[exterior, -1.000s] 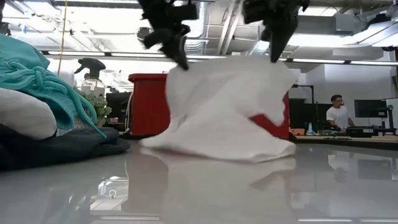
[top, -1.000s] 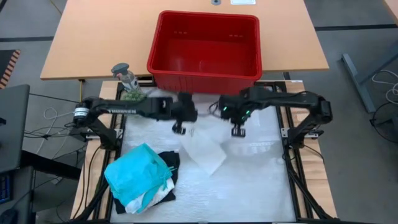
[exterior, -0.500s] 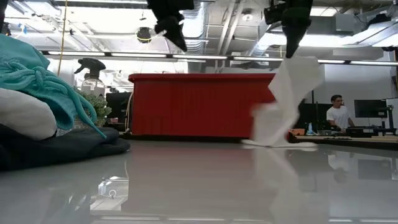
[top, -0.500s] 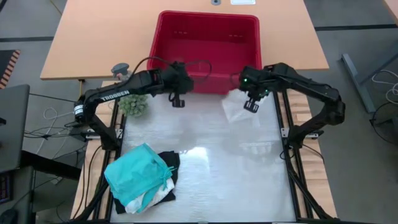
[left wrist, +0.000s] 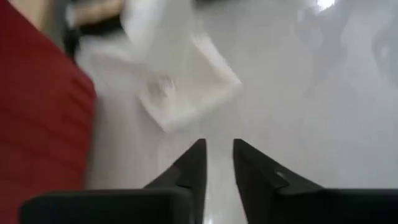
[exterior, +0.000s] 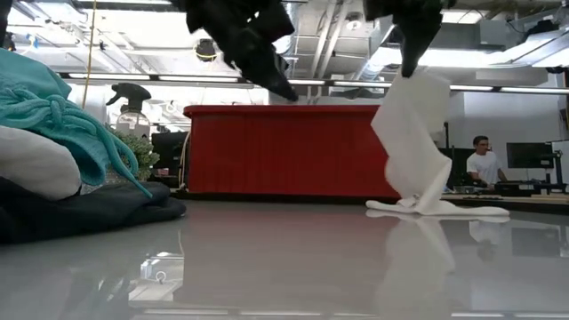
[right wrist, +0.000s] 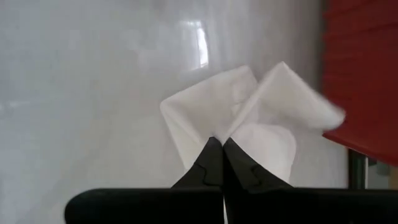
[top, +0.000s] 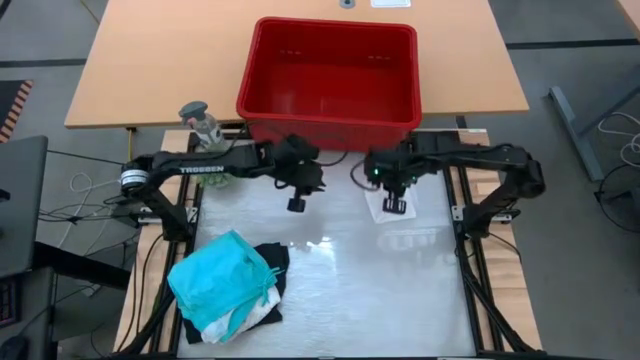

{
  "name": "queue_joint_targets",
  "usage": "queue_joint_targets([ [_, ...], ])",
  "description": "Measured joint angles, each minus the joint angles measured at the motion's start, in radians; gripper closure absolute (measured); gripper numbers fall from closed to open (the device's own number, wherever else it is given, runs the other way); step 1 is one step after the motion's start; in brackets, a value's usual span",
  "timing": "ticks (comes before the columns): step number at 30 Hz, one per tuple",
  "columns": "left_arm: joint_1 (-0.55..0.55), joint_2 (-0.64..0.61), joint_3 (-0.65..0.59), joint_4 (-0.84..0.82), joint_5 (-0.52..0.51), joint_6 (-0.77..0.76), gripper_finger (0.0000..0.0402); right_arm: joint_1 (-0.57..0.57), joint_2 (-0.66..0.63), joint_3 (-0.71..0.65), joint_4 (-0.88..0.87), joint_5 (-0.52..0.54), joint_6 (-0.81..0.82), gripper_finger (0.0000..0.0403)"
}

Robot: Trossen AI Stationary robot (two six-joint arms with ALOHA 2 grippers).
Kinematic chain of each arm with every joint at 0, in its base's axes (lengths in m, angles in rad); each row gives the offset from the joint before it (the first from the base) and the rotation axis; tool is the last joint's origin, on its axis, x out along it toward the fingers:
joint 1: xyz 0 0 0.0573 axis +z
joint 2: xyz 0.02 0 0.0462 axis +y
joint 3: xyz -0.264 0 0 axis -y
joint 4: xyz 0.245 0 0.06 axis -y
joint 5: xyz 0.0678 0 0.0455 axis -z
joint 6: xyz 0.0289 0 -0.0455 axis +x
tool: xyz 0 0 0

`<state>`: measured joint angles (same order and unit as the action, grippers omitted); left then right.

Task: Fold Laundry from Bin
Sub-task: Fold the white shorts

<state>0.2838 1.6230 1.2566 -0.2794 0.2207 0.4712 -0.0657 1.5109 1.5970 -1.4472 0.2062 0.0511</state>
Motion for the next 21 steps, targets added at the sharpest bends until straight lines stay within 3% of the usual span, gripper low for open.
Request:
queue_joint_targets([
  [7,0.02,0.021,-0.115,0.418,0.063,-0.031,0.0242,0.103,-0.007,0.0,-0.003,-0.001,0.097,0.0388],
  [14,-0.015,0.161,-0.074,0.478,0.069,-0.023,0.016,0.108,-0.008,0.0,0.0,-0.023,0.16,0.0388],
  [21,-0.037,0.217,-0.05,0.454,0.067,-0.089,0.0143,0.081,-0.008,0.0,0.009,-0.029,0.162,0.0388],
])
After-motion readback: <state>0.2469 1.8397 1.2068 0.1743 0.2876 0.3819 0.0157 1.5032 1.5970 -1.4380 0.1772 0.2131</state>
